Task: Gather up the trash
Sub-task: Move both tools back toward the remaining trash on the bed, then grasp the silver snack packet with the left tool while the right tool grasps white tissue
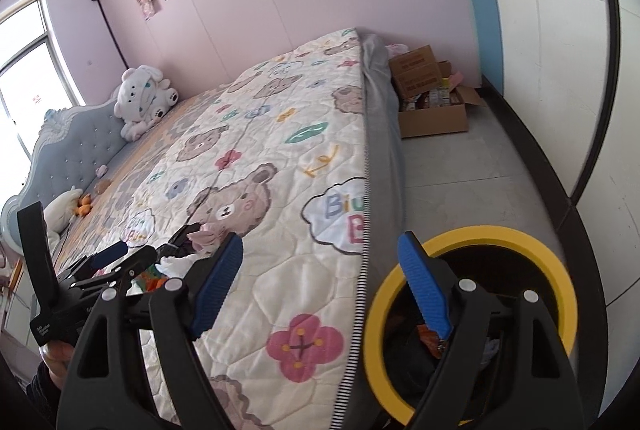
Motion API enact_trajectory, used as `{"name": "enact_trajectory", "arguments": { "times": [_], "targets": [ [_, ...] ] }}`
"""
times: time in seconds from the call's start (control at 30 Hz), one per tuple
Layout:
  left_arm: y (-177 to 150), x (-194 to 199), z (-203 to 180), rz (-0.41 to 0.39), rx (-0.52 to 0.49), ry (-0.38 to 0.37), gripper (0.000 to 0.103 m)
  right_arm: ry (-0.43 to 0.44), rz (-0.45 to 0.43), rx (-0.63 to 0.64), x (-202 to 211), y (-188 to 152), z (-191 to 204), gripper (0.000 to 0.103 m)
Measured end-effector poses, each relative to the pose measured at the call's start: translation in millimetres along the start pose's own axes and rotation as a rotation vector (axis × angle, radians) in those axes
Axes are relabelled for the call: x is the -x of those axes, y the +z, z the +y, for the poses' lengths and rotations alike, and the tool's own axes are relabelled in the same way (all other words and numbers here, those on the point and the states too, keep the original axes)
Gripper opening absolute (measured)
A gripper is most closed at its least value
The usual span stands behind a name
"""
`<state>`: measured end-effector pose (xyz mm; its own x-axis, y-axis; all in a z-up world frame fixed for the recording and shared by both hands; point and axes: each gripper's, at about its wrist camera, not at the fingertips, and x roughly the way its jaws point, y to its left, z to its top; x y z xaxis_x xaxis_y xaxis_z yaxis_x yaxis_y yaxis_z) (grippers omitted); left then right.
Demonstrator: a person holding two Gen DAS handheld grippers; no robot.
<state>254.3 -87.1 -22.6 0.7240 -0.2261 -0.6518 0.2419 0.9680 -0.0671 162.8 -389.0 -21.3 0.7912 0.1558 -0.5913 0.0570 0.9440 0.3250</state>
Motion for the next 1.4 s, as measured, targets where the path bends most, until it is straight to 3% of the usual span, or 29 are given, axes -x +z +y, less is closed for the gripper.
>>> {"name": "enact_trajectory", "arguments": {
  "times": [0.73,1.13,1.4],
  "targets": [
    [-29.8,-4.0,125.1,0.052,0.129,0.176,0.089,0.118,0.13,0.188,-79.3,-25.5,121.2,0.077],
    [-46.4,-18.2,157.6,0.083,0.181,0.182,0.089,0.206,0.215,0.281,-132.3,-48.8,170.6,0.077],
    [-52.4,-33.0,170.2,0.104,0.204,0.175,0.089,0.209,0.256,0.312,-166.4,-54.6,186.9,0.076]
  ]
}}
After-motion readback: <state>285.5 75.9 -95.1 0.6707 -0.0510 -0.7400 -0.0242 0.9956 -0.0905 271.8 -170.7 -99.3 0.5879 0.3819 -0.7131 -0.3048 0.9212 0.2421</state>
